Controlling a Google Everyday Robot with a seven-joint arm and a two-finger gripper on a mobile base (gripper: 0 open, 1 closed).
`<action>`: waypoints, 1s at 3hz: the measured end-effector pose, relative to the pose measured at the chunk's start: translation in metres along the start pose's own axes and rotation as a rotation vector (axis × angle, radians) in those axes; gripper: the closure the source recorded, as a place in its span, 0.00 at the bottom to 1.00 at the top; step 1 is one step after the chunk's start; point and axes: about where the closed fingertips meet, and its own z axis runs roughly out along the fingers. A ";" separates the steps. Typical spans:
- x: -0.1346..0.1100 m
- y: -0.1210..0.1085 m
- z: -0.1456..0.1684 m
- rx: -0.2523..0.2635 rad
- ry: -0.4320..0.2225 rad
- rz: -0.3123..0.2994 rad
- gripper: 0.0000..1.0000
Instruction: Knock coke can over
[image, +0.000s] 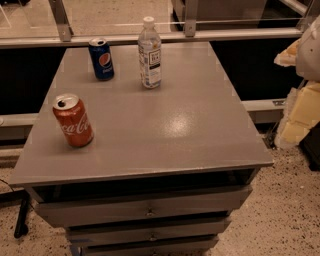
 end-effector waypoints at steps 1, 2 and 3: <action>0.000 0.000 0.000 0.000 0.000 0.000 0.00; -0.018 0.003 0.009 -0.015 -0.092 0.021 0.00; -0.070 0.011 0.035 -0.045 -0.299 0.039 0.00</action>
Offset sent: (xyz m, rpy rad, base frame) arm 0.0186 0.0827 -0.0187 0.4325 -0.0141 0.0298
